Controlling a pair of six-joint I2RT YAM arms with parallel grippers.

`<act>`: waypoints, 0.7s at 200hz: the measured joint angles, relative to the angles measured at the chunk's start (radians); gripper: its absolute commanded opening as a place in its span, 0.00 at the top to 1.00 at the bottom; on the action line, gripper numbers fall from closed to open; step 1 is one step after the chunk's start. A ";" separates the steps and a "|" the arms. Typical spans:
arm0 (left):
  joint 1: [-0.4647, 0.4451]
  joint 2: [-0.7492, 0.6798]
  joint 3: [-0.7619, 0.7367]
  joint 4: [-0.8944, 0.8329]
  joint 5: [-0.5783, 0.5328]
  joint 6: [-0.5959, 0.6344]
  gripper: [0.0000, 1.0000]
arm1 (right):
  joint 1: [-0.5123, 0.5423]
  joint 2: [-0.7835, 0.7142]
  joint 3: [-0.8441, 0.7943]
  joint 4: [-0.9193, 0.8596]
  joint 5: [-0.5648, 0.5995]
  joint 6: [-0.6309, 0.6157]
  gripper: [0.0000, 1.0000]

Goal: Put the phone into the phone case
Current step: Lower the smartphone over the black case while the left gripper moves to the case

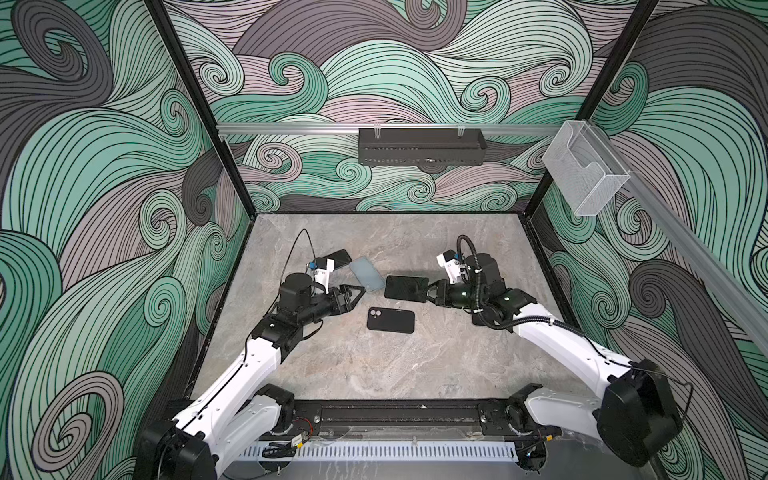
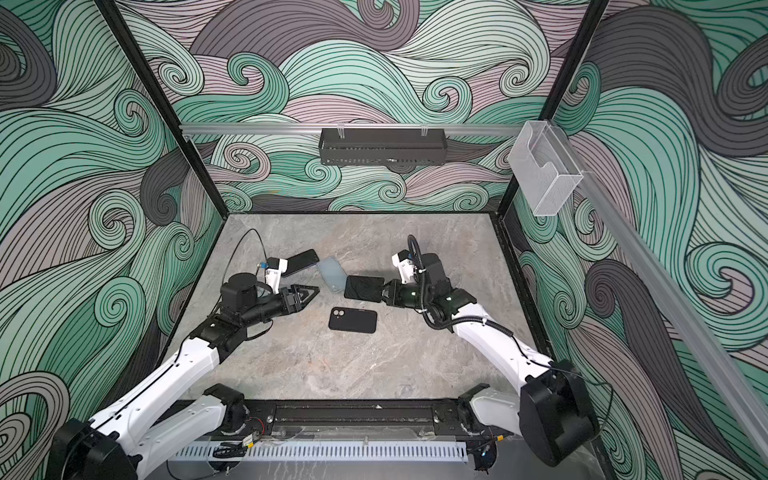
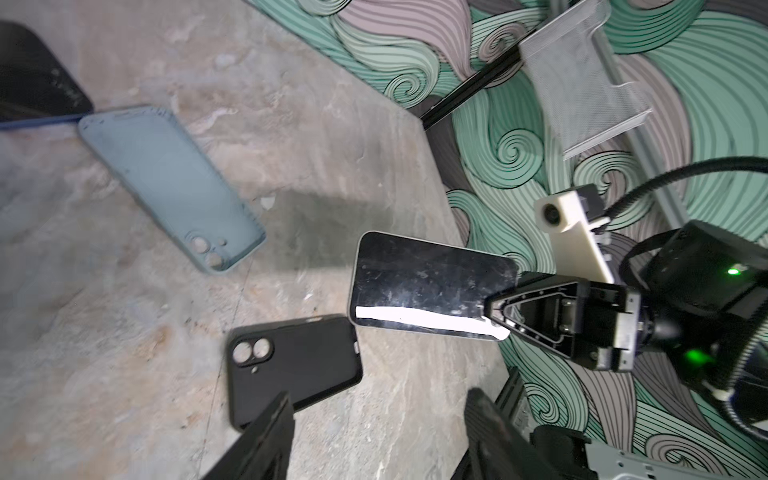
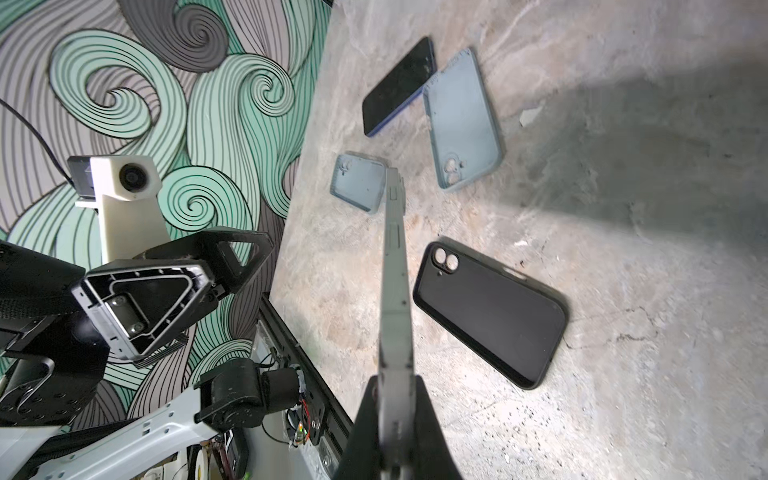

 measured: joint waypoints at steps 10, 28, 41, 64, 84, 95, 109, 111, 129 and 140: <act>0.000 0.026 -0.019 -0.007 -0.004 0.006 0.37 | 0.000 0.015 0.000 -0.026 -0.010 -0.007 1.00; 0.000 0.077 -0.031 -0.022 -0.006 0.021 0.38 | 0.000 0.041 0.000 -0.062 -0.029 -0.020 1.00; 0.000 0.108 -0.031 -0.019 -0.006 0.029 0.39 | 0.000 0.059 0.000 -0.078 -0.046 -0.024 1.00; 0.000 0.154 -0.031 -0.009 -0.003 0.039 0.42 | 0.000 0.092 -0.001 -0.082 -0.078 -0.024 1.00; 0.000 0.196 -0.031 0.008 -0.001 0.043 0.45 | 0.000 0.116 -0.005 -0.067 -0.105 -0.018 1.00; 0.000 0.218 -0.031 0.016 0.001 0.046 0.46 | 0.000 0.133 -0.011 -0.048 -0.118 -0.010 1.00; 0.000 0.244 -0.031 0.026 0.002 0.047 0.46 | 0.000 0.158 -0.022 -0.021 -0.133 0.007 1.00; 0.000 0.249 -0.031 0.029 0.002 0.047 0.46 | 0.000 0.161 -0.023 -0.018 -0.134 0.008 1.00; 0.000 0.275 -0.031 0.041 0.005 0.049 0.46 | 0.000 0.194 -0.037 0.019 -0.151 0.031 1.00; -0.001 0.290 -0.031 0.049 0.006 0.052 0.46 | 0.000 0.217 -0.042 0.040 -0.159 0.044 1.00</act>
